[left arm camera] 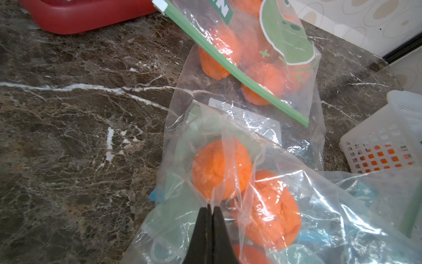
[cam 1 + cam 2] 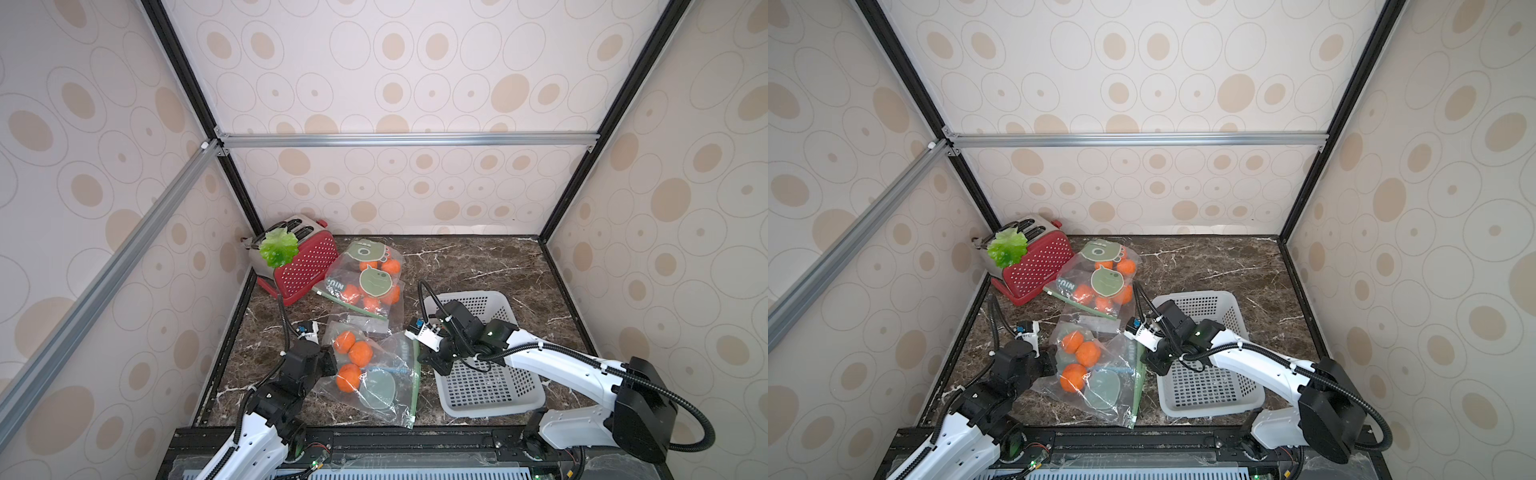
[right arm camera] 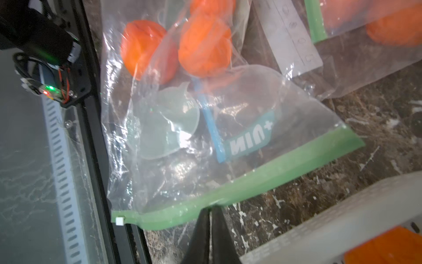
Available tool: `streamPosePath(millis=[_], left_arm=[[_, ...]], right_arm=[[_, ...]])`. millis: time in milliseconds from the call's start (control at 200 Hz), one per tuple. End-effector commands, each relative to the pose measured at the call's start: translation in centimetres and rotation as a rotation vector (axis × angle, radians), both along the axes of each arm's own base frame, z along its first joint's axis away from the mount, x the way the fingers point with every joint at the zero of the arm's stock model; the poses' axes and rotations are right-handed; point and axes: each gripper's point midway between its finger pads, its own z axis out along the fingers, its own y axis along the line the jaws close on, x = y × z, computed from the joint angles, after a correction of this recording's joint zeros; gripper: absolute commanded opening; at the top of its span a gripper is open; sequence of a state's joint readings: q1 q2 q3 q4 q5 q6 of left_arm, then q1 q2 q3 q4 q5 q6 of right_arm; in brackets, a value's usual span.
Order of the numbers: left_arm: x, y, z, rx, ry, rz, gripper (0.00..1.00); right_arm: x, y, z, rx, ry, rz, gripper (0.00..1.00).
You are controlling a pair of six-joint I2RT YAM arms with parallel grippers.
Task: Open the zip-top bag and take out the orange
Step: Move the basket to the center of the board.
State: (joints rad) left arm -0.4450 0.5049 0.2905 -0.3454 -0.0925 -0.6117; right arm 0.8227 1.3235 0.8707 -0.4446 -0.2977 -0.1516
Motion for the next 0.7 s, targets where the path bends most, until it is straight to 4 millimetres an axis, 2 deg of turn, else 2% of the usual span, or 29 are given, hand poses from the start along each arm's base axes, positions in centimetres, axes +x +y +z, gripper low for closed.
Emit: streamPosePath(millis=[0, 225, 280, 456, 546, 696], left_arm=[[0.3, 0.2, 1.1, 0.002, -0.034, 0.007, 0.00], [0.3, 0.0, 0.9, 0.002, -0.026, 0.000, 0.00], [0.3, 0.0, 0.9, 0.001, -0.026, -0.002, 0.00], [0.4, -0.1, 1.0, -0.001, -0.027, -0.001, 0.00], [0.4, -0.2, 0.9, -0.007, -0.024, -0.005, 0.00], [0.4, -0.6, 0.4, -0.031, 0.002, -0.008, 0.00]], right_arm=[[1.5, -2.2, -1.0, -0.084, -0.055, -0.108, 0.09], [4.7, -4.9, -1.3, -0.146, -0.118, -0.278, 0.09], [4.8, -5.0, -1.3, -0.138, -0.132, -0.270, 0.09], [0.7, -0.2, 0.2, 0.160, -0.046, -0.008, 0.10], [-1.1, 1.7, 0.3, 0.216, -0.039, 0.106, 0.12], [-0.8, 3.4, -0.7, 0.230, -0.018, 0.144, 0.13]])
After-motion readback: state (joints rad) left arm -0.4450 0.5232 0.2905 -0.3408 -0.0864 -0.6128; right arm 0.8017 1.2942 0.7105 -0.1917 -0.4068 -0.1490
